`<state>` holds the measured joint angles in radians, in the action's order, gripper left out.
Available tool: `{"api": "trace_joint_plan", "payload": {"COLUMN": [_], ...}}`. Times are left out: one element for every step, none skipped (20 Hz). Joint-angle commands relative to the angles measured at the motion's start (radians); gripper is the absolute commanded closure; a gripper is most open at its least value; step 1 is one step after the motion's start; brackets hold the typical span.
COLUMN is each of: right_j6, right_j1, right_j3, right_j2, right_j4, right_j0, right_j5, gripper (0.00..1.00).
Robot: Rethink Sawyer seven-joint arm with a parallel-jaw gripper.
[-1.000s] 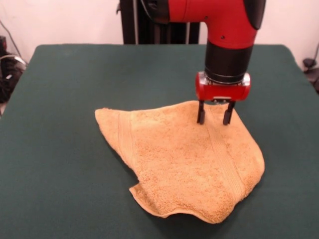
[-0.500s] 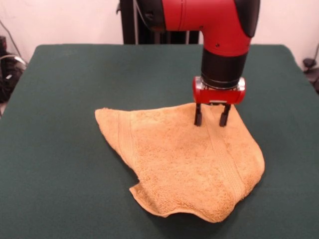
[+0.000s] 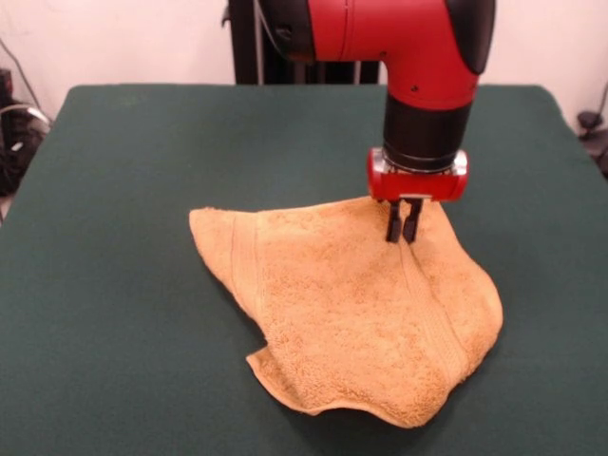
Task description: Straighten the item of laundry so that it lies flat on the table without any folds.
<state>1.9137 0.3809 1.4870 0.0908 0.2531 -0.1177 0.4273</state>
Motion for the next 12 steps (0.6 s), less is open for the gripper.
{"api": "trace_joint_plan", "payload": {"right_j6": [0.057, 0.059, 0.058, 0.059, 0.06, 0.067, 0.065, 0.065, 0.063, 0.065, 0.072, 0.083], "right_j1": [-0.101, -0.101, -0.102, -0.101, -0.099, -0.095, -0.092, -0.088, -0.084, -0.074, -0.066, -0.058], "right_j3": [-0.008, -0.007, -0.008, -0.006, -0.008, -0.001, 0.0, 0.003, 0.003, 0.013, 0.021, 0.031], "right_j2": [0.081, 0.081, 0.081, 0.081, 0.08, 0.079, 0.081, 0.08, 0.077, 0.071, 0.065, 0.06], "right_j4": [-0.014, -0.014, -0.014, -0.015, -0.017, -0.019, -0.021, -0.02, -0.017, -0.014, -0.017, -0.022], "right_j0": [0.001, 0.002, 0.002, 0.002, 0.002, 0.003, 0.001, 0.003, 0.006, 0.011, 0.017, 0.021], "right_j5": [0.015, 0.013, 0.015, 0.015, 0.02, 0.015, 0.019, 0.021, 0.023, 0.03, 0.038, 0.042], "gripper": [1.0, 1.0, 1.0, 1.0, 1.0, 1.0, 1.0, 1.0, 1.0, 1.0, 1.0, 1.0]}}
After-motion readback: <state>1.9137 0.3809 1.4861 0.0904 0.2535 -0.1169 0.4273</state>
